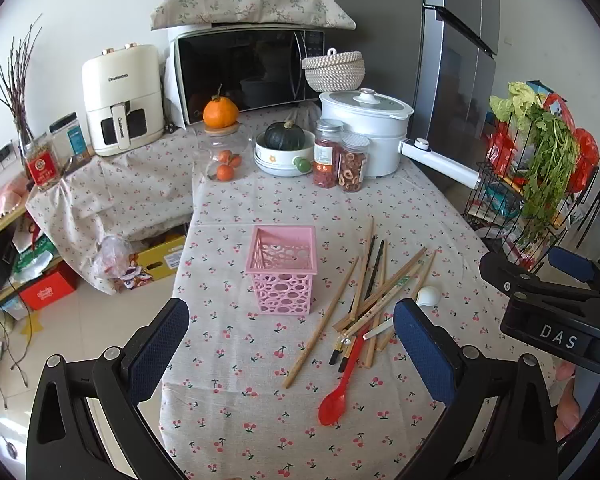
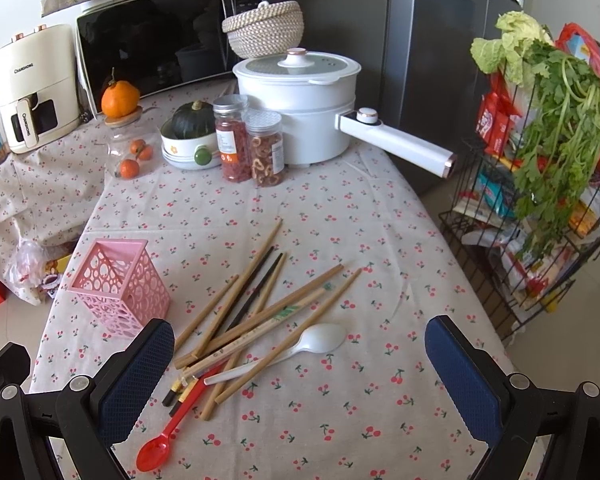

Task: Organize utensils

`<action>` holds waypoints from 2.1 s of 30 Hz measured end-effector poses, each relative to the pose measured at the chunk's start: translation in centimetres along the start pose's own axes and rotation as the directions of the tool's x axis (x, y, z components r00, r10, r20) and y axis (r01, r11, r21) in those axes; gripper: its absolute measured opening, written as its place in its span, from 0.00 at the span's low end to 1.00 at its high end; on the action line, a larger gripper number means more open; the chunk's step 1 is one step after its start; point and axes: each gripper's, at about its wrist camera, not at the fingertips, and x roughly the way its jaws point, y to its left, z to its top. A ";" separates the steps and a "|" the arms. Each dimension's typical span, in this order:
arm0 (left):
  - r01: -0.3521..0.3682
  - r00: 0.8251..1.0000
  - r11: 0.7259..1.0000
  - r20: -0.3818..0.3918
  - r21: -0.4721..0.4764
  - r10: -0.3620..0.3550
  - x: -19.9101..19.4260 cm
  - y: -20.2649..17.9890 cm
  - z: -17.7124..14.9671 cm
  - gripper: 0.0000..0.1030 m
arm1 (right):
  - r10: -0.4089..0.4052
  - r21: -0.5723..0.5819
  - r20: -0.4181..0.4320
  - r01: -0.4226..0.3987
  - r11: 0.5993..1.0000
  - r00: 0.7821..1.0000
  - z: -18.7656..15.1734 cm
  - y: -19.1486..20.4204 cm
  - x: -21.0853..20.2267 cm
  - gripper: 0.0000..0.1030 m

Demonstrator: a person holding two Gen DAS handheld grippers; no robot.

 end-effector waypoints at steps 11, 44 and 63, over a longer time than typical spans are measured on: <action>0.000 1.000 1.000 -0.003 0.001 0.000 0.1 -0.1 0.1 1.00 | 0.001 0.001 -0.002 -0.001 1.000 1.000 0.0 0.0 0.0 1.00; -0.011 1.000 1.000 -0.006 0.007 0.011 0.2 -0.2 -0.2 1.00 | -0.013 0.009 -0.013 0.013 1.000 1.000 -0.3 -0.3 0.4 1.00; 0.127 0.985 0.985 -0.133 0.118 -0.111 4.5 -1.3 0.8 1.00 | -0.053 -0.021 -0.013 0.053 0.998 0.998 0.9 -1.4 0.8 1.00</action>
